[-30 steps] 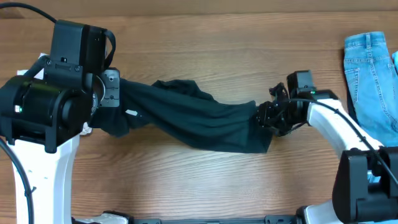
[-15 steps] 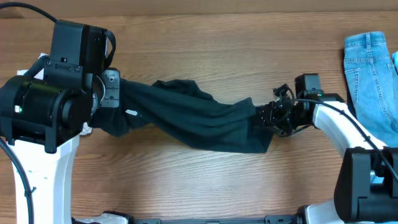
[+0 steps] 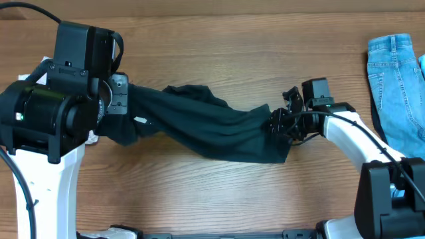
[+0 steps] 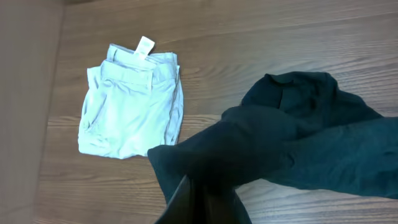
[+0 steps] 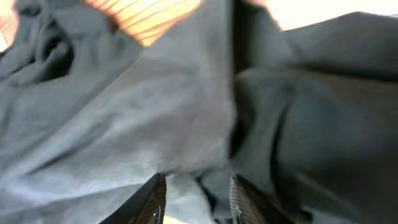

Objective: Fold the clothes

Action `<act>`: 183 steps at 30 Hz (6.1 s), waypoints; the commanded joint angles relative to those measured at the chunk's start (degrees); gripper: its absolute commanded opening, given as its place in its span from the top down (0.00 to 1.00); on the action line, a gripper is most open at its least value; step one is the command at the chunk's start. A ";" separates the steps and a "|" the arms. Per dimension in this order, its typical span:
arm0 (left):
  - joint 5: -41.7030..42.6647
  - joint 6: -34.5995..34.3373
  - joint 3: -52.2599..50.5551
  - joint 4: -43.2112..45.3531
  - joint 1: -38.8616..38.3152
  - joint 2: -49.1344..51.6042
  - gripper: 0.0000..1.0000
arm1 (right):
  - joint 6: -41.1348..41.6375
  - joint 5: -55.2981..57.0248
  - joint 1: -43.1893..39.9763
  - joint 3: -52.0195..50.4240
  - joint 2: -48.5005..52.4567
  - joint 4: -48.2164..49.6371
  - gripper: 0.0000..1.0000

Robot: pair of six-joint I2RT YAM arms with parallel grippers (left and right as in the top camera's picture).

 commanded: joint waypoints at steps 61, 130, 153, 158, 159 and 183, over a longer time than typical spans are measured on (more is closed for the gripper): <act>0.44 1.31 1.27 0.76 0.57 -0.04 0.96 | 4.83 21.05 -4.74 9.77 -23.52 -16.22 0.76; -9.53 2.82 13.40 0.90 0.59 -9.20 0.96 | 1.92 28.22 -10.01 45.64 -26.05 -36.76 0.96; -1.05 5.40 20.15 2.71 0.57 -17.94 0.96 | 3.10 31.69 -9.99 75.17 -27.91 -47.52 0.96; 0.72 5.38 24.50 1.77 0.57 -17.94 0.96 | 3.10 31.65 -9.99 77.99 -27.91 -48.78 0.96; 1.18 5.35 24.83 1.77 0.57 -17.94 0.96 | 3.10 31.65 -9.99 78.09 -27.91 -48.76 0.96; 9.46 24.94 30.14 38.32 0.57 17.14 0.96 | 3.78 6.38 -11.47 78.18 3.23 -6.64 0.96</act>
